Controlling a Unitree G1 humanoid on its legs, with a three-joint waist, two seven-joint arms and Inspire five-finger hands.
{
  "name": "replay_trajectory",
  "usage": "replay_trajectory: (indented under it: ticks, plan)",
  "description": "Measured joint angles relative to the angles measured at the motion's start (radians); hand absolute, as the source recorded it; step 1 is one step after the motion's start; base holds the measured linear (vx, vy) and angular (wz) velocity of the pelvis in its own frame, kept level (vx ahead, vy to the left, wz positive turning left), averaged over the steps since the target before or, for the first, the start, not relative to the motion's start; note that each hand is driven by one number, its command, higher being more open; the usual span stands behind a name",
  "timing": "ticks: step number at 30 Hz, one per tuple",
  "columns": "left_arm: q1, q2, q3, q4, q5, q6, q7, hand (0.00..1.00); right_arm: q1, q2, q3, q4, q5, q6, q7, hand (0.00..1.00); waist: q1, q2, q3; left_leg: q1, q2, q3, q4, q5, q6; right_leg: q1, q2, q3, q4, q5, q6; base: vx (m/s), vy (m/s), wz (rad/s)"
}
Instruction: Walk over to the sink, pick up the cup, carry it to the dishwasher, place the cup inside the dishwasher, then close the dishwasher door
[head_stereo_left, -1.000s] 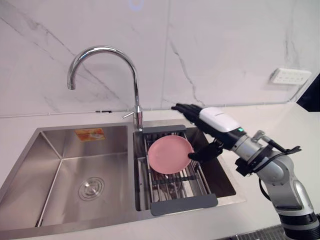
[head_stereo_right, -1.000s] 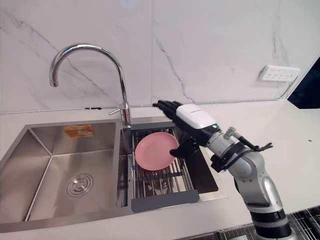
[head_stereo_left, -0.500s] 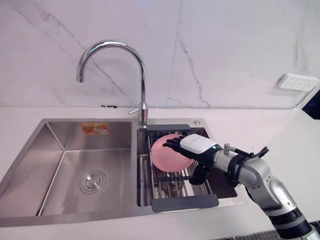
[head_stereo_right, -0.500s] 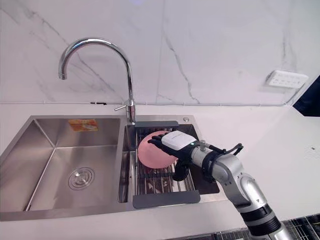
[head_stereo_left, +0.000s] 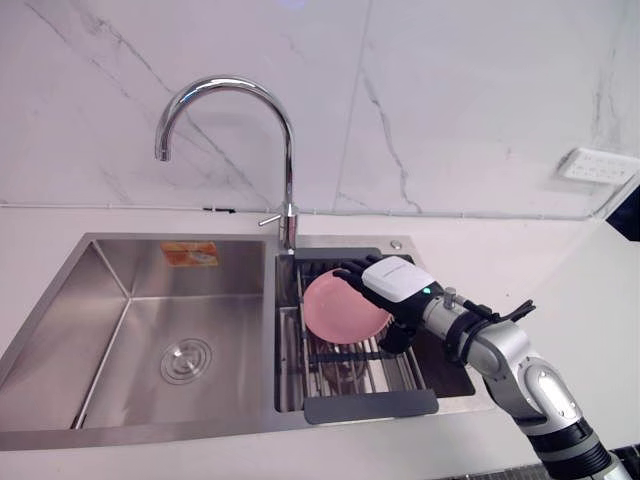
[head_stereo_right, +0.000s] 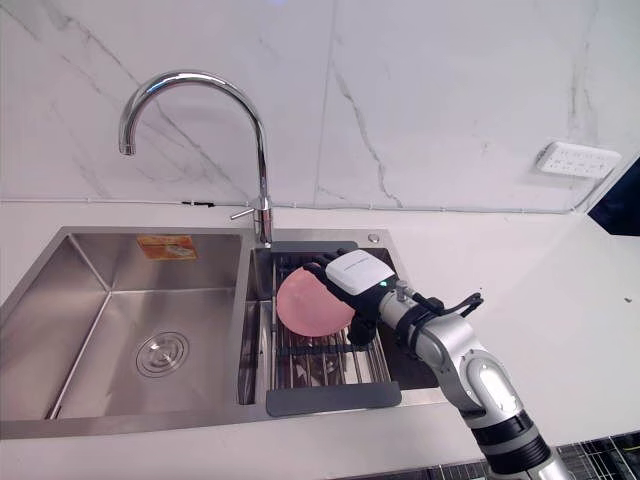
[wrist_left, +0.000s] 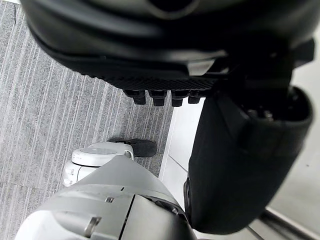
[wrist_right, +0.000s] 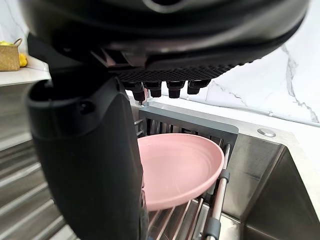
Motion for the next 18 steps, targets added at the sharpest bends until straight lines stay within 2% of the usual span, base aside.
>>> replay_trajectory:
  ticks: [18]
  plan:
    - [0.006, 0.001, -0.032, -0.016, 0.0, -0.003, 0.001, 1.0, 0.048, 0.031, 0.096, 0.105, -0.064, -0.002, -0.002, 1.0, 0.001, 0.006, 0.005, 0.004, -0.001, -0.013, -0.005, 0.011, 0.001, 0.008, -0.002, -0.009, 0.0, -0.011, 0.006, -0.03, -0.02, 0.02]
